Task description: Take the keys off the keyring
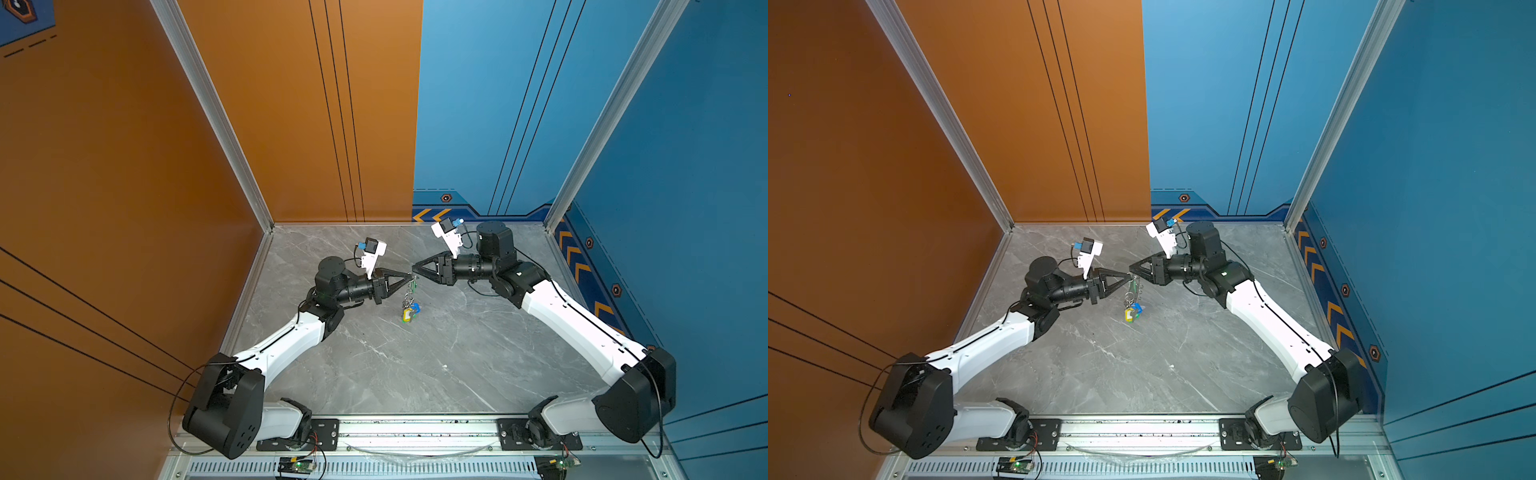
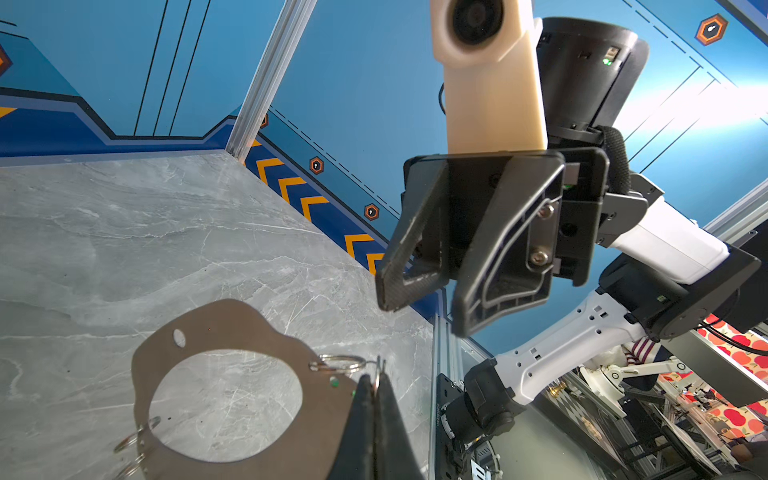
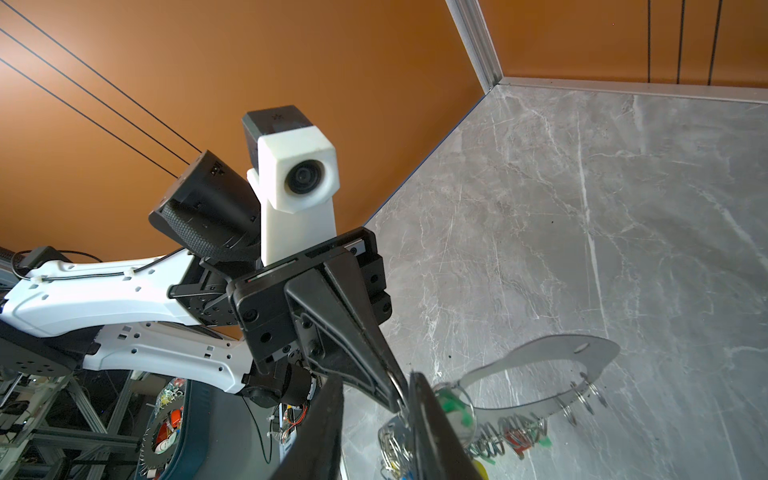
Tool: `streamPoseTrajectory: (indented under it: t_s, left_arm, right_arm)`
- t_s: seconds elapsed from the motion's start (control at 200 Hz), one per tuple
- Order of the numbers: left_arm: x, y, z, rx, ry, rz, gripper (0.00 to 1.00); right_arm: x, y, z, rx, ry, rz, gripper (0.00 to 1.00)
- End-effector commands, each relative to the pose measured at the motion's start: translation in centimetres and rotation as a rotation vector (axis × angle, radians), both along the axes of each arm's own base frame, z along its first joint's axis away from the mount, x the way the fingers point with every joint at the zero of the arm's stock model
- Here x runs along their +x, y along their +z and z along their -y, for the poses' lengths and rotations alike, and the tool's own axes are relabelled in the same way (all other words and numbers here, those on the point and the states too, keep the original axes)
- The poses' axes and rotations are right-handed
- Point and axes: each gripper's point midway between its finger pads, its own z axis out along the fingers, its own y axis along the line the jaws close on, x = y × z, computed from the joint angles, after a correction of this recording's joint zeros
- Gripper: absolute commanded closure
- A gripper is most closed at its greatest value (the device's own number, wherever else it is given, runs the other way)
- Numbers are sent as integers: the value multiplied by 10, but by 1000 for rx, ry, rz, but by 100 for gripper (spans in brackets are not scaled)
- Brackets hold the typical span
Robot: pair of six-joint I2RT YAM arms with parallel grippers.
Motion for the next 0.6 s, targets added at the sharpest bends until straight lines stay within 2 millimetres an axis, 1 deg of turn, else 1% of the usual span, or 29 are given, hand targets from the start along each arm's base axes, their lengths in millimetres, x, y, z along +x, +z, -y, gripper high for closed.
streamPoseTrajectory:
  t_s: [0.0, 0.175, 0.285, 0.486, 0.596]
  left_arm:
    - [-9, 35, 3, -49, -43, 101, 100]
    - [-10, 38, 3, -52, -42, 109, 100]
    - [-11, 38, 2, -53, -43, 110, 100]
    - [-9, 37, 3, -51, -38, 106, 100]
    - [-7, 36, 2, -51, -32, 106, 100]
  right_arm:
    - [-6, 2, -5, -1, 30, -5, 71]
    - [-2, -13, -5, -35, 19, -32, 71]
    - [-2, -18, -4, -46, 16, -40, 72]
    - [-6, -17, -7, -44, 29, -38, 83]
    - [-8, -17, -7, -46, 32, -40, 84]
